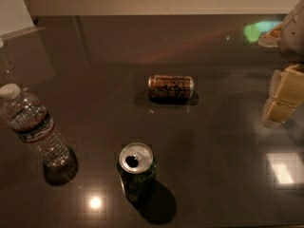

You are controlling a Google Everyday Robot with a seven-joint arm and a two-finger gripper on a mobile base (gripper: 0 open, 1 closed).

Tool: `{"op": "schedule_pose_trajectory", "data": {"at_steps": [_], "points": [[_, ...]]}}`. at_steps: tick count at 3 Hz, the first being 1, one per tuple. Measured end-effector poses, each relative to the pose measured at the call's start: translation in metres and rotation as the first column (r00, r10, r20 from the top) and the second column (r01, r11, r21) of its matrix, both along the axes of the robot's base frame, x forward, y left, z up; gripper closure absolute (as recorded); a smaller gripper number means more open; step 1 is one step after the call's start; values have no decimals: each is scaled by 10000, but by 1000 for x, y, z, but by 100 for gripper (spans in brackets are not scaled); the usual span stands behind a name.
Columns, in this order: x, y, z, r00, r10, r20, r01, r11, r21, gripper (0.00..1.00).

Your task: Knock green can over

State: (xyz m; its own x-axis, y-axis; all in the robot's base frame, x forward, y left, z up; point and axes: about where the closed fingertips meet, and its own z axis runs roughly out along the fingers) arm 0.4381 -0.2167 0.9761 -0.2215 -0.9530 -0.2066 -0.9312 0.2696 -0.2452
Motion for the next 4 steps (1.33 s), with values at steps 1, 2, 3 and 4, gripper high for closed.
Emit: {"op": "schedule_pose_trajectory", "data": {"at_steps": [1,2,3,4], "points": [[0,0,0,10000,0,2,0,10000,0,0],[0,1,0,9996,267,-137,-265,9996,104,0],[-17,9,-16,9930,1049,-543,-1017,9931,589,0],[-63,53,-39,9563,2780,-907,-2527,9416,2224,0]]}}
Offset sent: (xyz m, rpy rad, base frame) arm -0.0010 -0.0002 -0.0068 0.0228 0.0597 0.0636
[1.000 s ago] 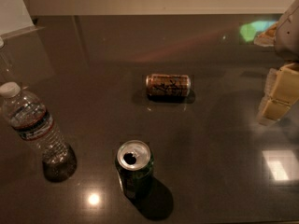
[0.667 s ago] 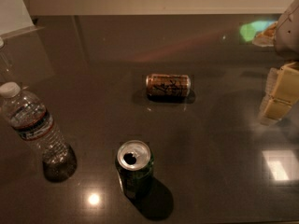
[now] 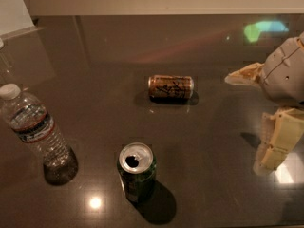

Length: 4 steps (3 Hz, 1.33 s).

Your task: Knock green can over

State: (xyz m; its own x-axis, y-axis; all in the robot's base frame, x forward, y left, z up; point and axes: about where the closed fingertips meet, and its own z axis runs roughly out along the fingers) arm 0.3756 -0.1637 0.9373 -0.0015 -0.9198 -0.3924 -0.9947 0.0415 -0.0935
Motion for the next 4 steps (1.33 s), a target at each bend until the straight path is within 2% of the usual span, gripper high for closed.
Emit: {"op": "schedule_pose_trajectory", "data": {"at_steps": [1,2,3,4], "points": [[-31,32,-9,9960,825,-344,-783,9911,1078,0],[-54,71,-10,9902,1377,-235,-1295,9678,2160,0],[-66,110,-12,9860,1664,-60,-1566,9387,3071,0],[-69,138,-16,9831,1827,126,-1747,9146,3647,0]]}}
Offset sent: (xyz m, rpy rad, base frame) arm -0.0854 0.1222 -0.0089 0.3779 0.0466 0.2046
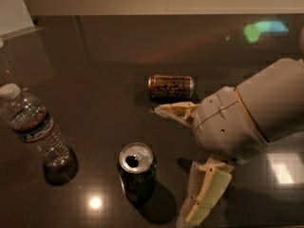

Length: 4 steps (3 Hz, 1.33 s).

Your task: Knock green can over

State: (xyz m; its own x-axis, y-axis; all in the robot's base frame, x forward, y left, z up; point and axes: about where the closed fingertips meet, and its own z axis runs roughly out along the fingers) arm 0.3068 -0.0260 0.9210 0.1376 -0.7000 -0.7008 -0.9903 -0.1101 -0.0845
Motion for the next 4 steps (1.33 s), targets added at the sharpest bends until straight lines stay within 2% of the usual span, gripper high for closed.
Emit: {"op": "schedule_pose_trajectory", "data": {"at_steps": [1,3,4], "points": [[5,16,-7,10000,35,39,-36,9994,336,0],[11,35,-20,9998,157,85,-162,9980,614,0],[9,40,-27,9997,230,-43,-227,9977,644,16]]}}
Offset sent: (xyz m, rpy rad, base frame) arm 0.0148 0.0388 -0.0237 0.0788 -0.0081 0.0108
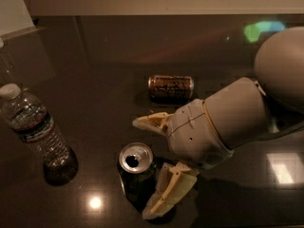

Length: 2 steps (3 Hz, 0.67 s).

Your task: Knock green can over

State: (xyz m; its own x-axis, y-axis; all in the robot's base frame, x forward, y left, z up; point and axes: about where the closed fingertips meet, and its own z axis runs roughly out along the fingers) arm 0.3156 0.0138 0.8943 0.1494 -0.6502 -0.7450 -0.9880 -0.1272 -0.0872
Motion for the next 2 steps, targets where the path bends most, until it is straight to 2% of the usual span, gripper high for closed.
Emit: {"op": "schedule_pose_trajectory", "data": {"at_steps": [2], "points": [[0,7,0,9998,-4,-205,7,9999,138,62]]}}
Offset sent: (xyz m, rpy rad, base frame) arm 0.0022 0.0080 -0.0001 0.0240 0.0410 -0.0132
